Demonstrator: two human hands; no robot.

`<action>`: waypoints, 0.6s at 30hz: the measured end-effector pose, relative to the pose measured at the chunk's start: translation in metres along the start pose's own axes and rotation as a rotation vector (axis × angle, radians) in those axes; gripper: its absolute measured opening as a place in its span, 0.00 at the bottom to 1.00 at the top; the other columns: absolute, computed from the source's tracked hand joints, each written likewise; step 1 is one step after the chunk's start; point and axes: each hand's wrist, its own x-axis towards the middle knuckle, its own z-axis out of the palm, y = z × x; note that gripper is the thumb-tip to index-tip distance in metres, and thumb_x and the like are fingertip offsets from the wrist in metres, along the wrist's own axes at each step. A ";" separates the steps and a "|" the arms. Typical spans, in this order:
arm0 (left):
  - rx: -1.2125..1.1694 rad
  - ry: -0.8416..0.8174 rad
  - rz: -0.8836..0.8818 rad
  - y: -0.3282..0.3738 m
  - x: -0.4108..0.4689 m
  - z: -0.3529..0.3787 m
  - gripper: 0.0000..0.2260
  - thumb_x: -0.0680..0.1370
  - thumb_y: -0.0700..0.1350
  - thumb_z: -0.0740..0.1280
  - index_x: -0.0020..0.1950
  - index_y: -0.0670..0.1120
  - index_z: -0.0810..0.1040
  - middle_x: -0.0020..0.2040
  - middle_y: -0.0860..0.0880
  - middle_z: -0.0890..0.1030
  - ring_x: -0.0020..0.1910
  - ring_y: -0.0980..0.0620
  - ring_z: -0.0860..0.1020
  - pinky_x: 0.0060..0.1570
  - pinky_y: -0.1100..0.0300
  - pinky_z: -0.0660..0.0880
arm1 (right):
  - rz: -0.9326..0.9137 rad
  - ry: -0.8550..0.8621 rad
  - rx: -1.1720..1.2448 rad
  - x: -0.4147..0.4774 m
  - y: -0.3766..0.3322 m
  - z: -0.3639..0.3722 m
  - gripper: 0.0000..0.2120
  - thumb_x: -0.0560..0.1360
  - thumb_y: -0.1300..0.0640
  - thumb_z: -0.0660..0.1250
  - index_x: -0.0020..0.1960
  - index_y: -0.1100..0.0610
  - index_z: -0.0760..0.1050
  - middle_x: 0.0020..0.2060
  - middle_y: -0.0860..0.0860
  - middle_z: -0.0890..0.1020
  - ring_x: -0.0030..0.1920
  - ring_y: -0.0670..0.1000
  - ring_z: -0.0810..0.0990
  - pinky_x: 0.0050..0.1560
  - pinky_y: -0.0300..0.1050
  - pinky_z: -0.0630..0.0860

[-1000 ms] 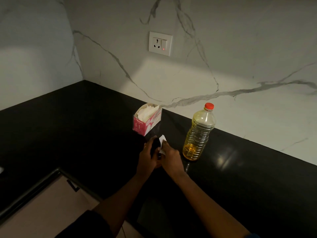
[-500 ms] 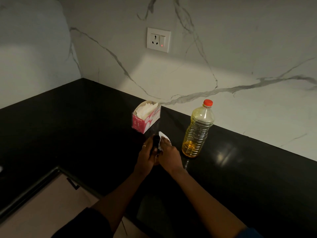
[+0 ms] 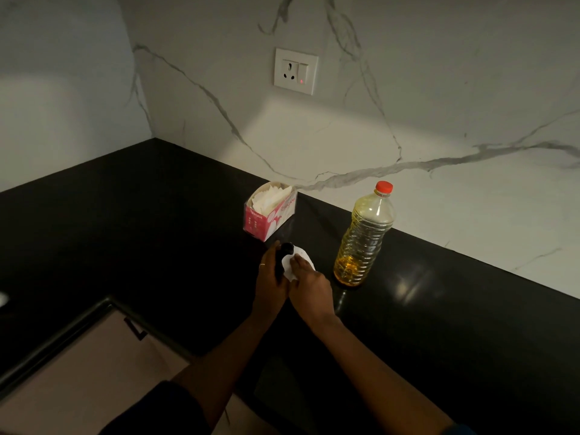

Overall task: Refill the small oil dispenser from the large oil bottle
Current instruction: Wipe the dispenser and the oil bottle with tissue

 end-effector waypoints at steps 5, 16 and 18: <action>-0.003 0.099 -0.069 0.009 -0.009 0.003 0.24 0.75 0.46 0.68 0.69 0.44 0.67 0.67 0.46 0.70 0.66 0.50 0.69 0.60 0.66 0.59 | 0.004 -0.036 0.017 0.012 -0.003 -0.009 0.23 0.76 0.62 0.61 0.71 0.57 0.66 0.66 0.55 0.74 0.60 0.55 0.78 0.60 0.47 0.75; 0.039 -0.015 -0.055 0.003 0.010 0.001 0.20 0.70 0.41 0.73 0.60 0.38 0.76 0.65 0.39 0.71 0.62 0.42 0.72 0.56 0.65 0.64 | 0.043 -0.068 -0.034 0.011 -0.004 -0.009 0.25 0.75 0.65 0.62 0.72 0.60 0.64 0.68 0.56 0.71 0.64 0.56 0.75 0.63 0.48 0.73; 0.038 -0.040 -0.012 0.003 0.007 0.003 0.20 0.69 0.40 0.74 0.58 0.35 0.77 0.61 0.37 0.76 0.60 0.39 0.75 0.56 0.61 0.66 | 0.039 -0.073 -0.096 0.004 -0.005 -0.006 0.25 0.76 0.63 0.61 0.73 0.60 0.62 0.72 0.55 0.65 0.68 0.54 0.70 0.66 0.48 0.70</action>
